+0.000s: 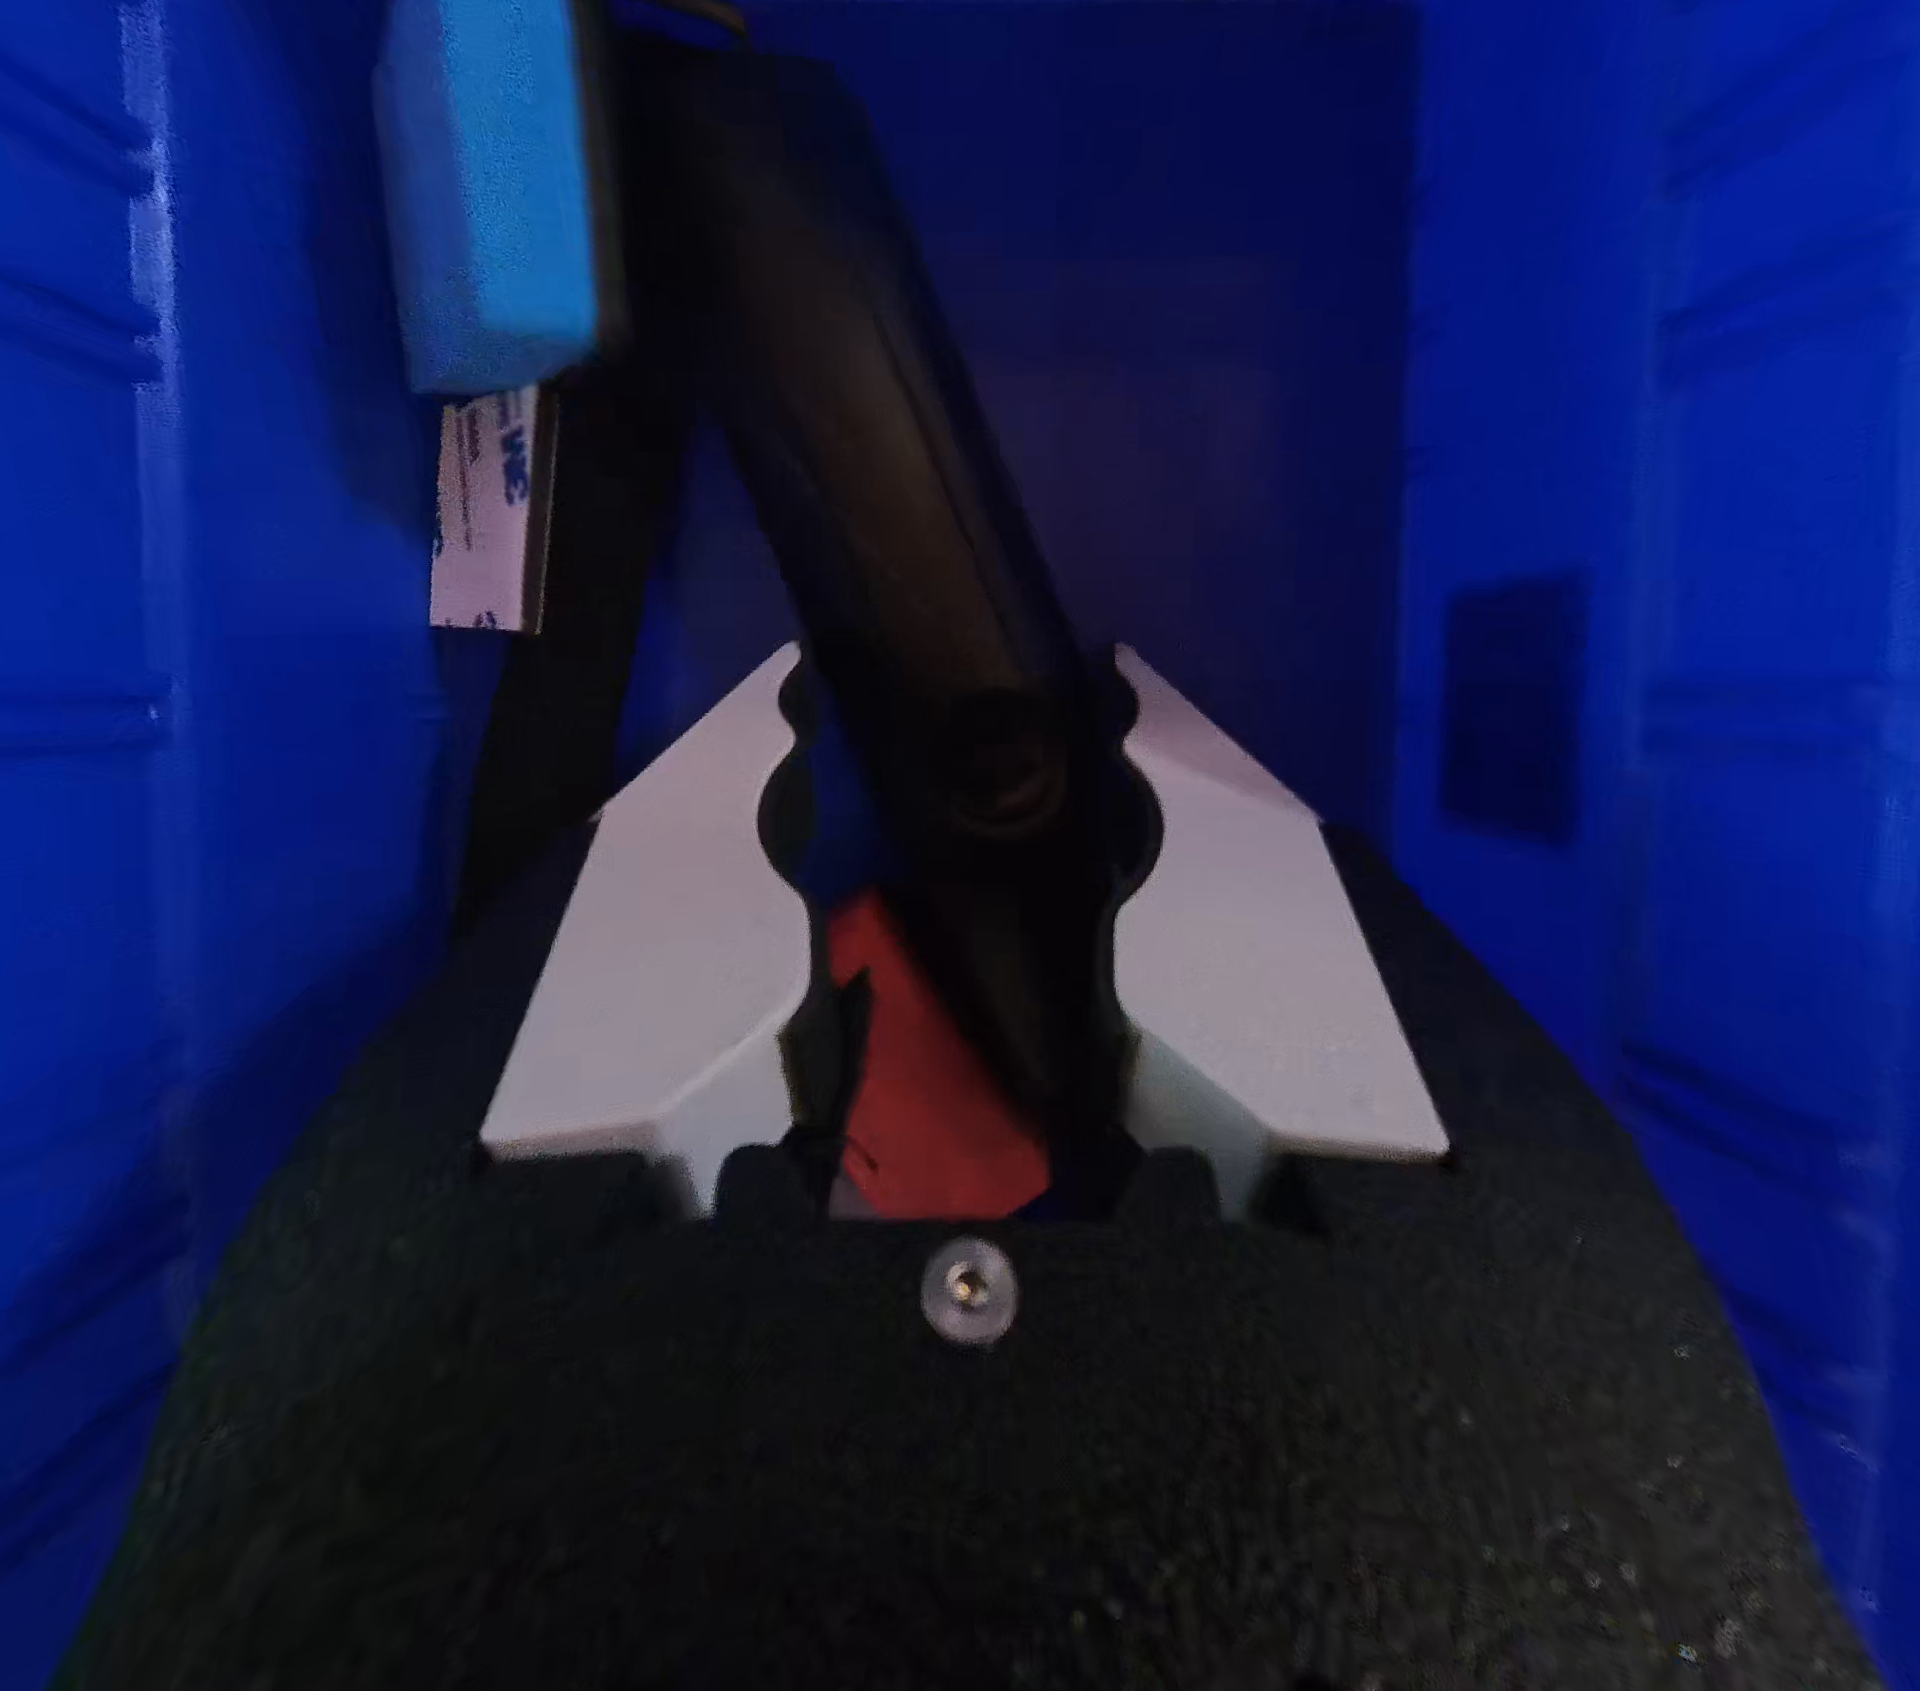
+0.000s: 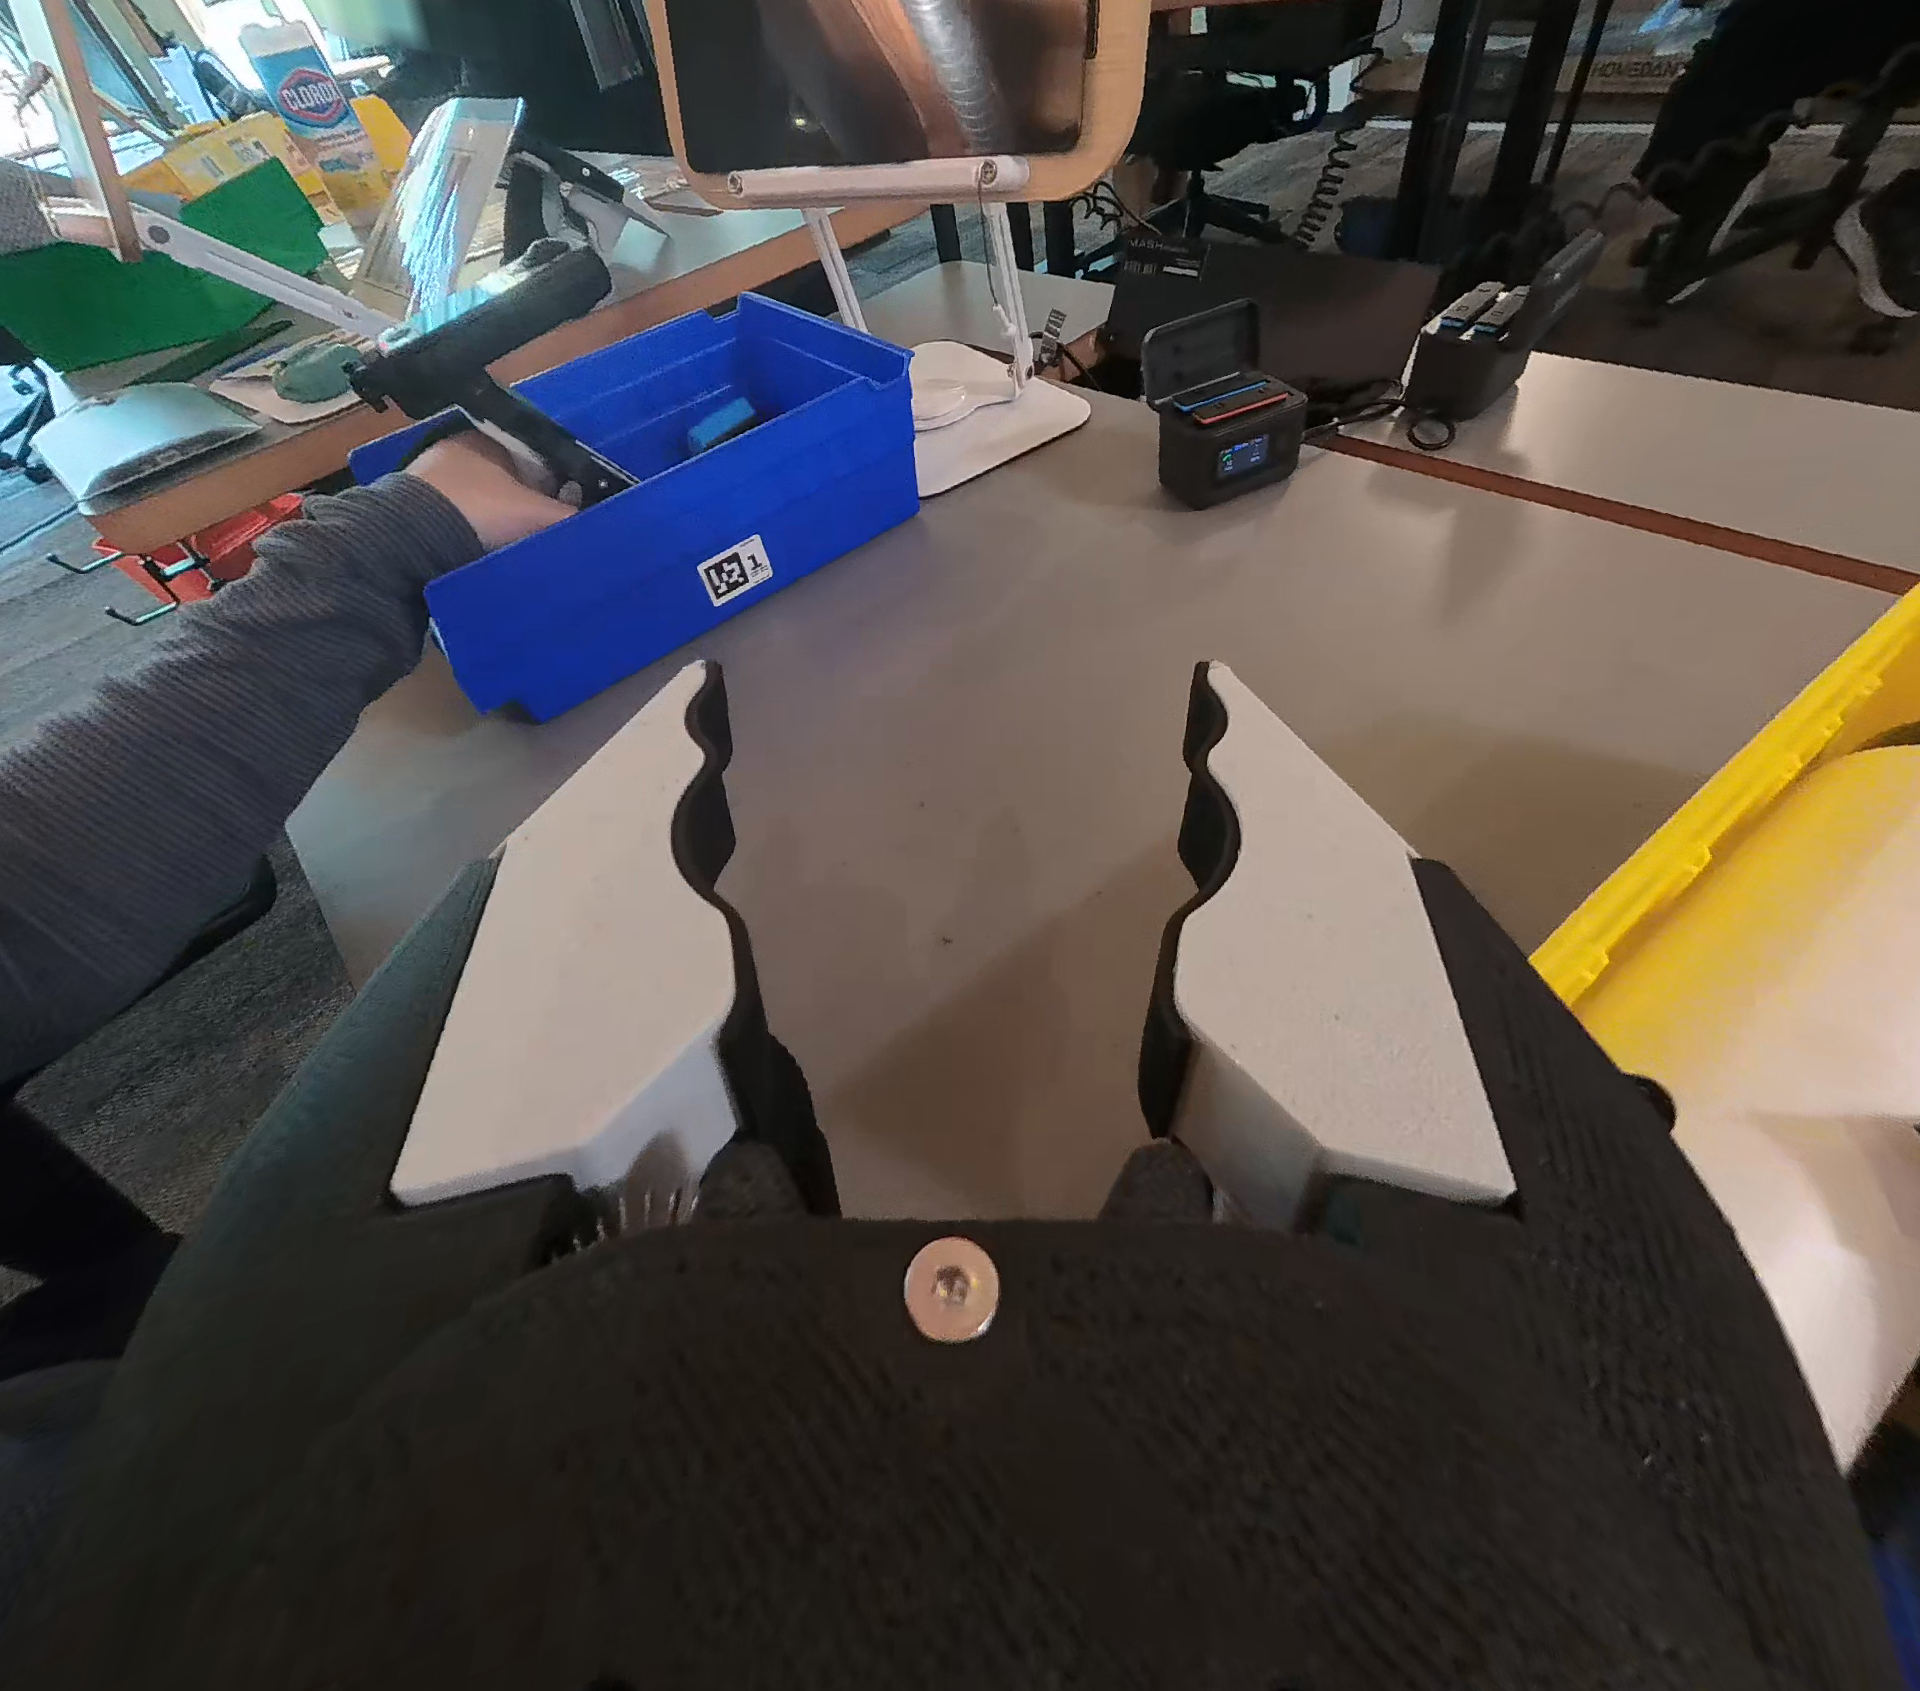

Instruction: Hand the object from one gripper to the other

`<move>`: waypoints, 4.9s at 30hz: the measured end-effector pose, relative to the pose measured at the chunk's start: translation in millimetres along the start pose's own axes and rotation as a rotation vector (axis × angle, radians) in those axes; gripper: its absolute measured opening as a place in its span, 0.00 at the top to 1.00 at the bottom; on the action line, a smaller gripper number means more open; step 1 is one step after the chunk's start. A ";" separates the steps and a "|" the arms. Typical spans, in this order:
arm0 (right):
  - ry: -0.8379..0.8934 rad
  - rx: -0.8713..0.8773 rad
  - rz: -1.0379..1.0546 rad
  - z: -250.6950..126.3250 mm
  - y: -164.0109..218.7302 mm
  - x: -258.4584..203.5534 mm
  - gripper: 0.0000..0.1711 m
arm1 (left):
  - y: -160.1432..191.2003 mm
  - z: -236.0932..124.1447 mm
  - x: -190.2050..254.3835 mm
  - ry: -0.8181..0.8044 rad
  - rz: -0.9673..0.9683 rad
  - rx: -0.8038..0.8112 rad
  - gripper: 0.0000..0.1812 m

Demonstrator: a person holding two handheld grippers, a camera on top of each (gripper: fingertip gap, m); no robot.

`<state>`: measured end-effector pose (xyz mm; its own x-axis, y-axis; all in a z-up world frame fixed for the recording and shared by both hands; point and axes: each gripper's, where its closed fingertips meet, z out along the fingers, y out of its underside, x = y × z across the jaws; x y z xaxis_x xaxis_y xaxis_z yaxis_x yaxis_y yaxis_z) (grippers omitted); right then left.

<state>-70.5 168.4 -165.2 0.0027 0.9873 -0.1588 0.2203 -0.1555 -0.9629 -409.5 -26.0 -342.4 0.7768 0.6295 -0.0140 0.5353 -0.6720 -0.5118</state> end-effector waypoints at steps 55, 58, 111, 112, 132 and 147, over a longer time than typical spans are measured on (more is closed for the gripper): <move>0.276 0.361 -1.961 -2.2 13.6 -114.1 0.87 | -24.0 -235.0 347.9 1.684 0.041 0.295 0.55; 0.257 0.355 -2.021 3.5 24.3 -119.6 0.87 | -18.5 -230.4 356.3 1.744 -0.023 0.203 0.61; -0.431 0.295 0.287 -24.5 -39.7 -36.0 0.89 | -11.2 -218.1 326.7 1.783 0.243 0.390 0.89; -0.432 0.299 0.286 -26.2 -41.0 -35.1 0.89 | -8.3 -217.4 328.8 1.780 0.262 0.383 0.89; -0.482 0.148 0.175 -31.5 -29.5 -51.3 0.90 | 37.0 -202.6 365.0 1.684 0.515 0.231 0.62; -0.316 0.394 0.186 -49.5 -68.9 -27.1 0.65 | -43.8 -222.3 332.0 1.663 0.005 0.682 0.89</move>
<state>-37.5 153.9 -83.8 -0.3004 0.8936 -0.3335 -0.1383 -0.3868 -0.9117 -101.3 125.7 -133.8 0.4930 -0.6721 0.5525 0.6491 -0.1387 -0.7479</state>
